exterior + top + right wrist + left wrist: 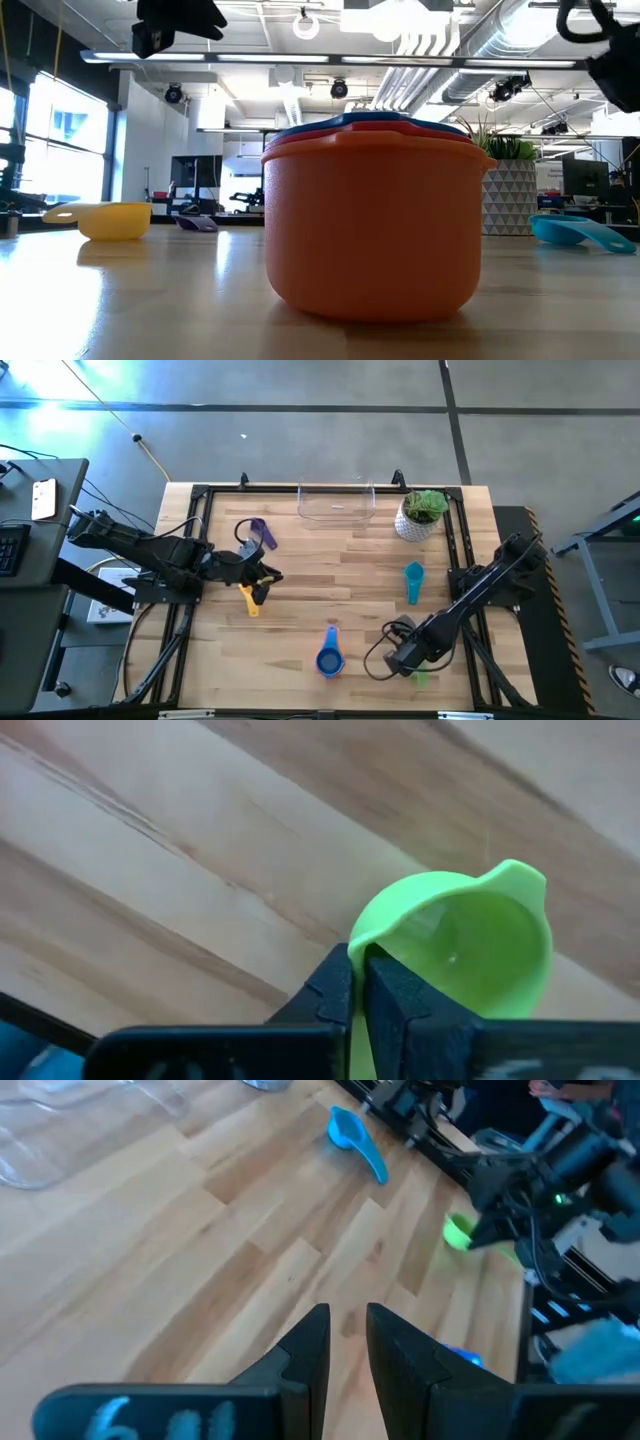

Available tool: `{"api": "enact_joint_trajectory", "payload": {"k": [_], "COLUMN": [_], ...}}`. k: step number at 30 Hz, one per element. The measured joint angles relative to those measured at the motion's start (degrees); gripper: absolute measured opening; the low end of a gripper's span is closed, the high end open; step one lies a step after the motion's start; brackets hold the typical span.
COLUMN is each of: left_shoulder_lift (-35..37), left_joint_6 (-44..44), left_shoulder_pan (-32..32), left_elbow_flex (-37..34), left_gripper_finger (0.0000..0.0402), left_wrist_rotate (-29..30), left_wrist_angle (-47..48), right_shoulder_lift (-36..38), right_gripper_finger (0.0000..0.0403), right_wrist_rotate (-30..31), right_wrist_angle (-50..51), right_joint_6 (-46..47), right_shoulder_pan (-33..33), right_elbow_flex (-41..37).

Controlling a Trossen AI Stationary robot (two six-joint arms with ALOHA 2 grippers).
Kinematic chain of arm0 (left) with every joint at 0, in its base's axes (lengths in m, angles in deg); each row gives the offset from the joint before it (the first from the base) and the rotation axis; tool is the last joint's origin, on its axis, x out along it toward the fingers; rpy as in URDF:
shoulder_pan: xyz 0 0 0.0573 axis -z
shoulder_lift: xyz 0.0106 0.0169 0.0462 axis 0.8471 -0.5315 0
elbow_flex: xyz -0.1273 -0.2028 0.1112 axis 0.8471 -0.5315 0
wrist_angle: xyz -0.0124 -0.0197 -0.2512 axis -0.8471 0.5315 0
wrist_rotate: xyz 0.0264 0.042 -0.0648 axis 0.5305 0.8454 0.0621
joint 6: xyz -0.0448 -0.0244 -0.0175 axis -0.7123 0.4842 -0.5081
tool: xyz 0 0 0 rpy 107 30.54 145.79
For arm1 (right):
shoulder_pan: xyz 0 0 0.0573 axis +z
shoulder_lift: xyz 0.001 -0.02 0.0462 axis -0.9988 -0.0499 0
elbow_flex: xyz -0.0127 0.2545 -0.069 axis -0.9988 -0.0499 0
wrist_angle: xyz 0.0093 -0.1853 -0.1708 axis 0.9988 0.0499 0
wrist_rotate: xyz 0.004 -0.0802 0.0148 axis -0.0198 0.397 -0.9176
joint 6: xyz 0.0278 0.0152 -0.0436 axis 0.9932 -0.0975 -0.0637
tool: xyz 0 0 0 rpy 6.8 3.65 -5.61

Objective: Nest measuring cups in basket
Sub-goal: Stack the green measuring cup on top of the blue measuring cup

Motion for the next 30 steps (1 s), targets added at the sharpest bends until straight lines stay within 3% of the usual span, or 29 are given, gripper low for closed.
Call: {"api": "enact_joint_trajectory", "payload": {"k": [6, 23, 30], "left_shoulder_lift": [0.01, 0.01, 0.00], "left_joint_6": [1.80, 7.51, 5.53], "left_shoulder_pan": [0.02, 0.02, -0.17], "left_elbow_flex": [0.00, 0.00, 0.00], "left_gripper_finger": [0.0060, 0.0060, 0.0060], "left_wrist_rotate": [-4.02, -9.78, -10.33], "left_wrist_angle": [0.00, 0.02, 0.00], "right_shoulder_lift": [-0.01, -0.01, -0.01], "right_gripper_finger": [0.0002, 0.0000, 0.0000], "right_wrist_rotate": [2.46, 7.98, 7.97], "right_wrist_angle": [6.74, 6.54, 3.81], "right_joint_6": [-2.68, -5.93, -15.52], "right_shoulder_pan": [-2.17, -5.87, -9.85], "right_elbow_flex": [5.22, 7.61, 7.61]}}
